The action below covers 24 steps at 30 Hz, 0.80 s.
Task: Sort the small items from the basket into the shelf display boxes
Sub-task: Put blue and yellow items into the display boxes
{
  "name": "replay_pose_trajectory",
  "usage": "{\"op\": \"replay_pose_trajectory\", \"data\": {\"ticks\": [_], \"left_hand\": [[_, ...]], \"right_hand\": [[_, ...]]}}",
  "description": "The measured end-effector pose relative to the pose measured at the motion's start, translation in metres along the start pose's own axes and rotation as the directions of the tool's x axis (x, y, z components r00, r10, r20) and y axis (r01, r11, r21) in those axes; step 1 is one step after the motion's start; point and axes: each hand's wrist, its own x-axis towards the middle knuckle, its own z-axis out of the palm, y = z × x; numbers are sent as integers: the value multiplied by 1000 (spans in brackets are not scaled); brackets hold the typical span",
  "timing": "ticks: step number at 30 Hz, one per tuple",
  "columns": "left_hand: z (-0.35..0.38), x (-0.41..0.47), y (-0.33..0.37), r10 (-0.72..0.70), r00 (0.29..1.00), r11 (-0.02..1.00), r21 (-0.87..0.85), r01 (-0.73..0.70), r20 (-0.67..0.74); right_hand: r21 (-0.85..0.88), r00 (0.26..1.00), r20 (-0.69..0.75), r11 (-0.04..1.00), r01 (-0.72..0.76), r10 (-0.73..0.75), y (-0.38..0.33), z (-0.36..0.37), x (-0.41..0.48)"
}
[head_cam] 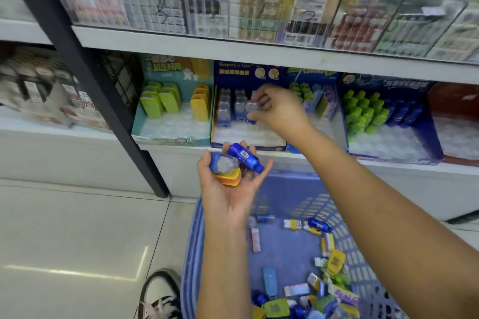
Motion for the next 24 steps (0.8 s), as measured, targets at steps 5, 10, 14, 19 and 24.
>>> {"op": "replay_pose_trajectory", "data": {"ticks": [5, 10, 14, 19, 24], "left_hand": [[-3, 1, 22, 89, 993, 980, 185, -73, -81], [-4, -2, 33, 103, 988, 966, 247, -73, -111], [-2, -5, 33, 100, 983, 973, 221, -65, -152], [5, -8, 28, 115, 984, 980, 180, -90, -134], [15, -8, 14, 168, 977, 977, 154, -147, -131]], "right_hand": [[-173, 993, 110, 983, 57, -38, 0, 26, 13], [-225, 992, 88, 968, 108, -90, 2, 29, 12], [-324, 995, 57, 941, 95, -81, 0, 30, 13], [-327, 999, 3, 944, 50, -51, -15, 25, -4], [185, 988, 82, 972, -145, 131, -16, -4, -71]]}}
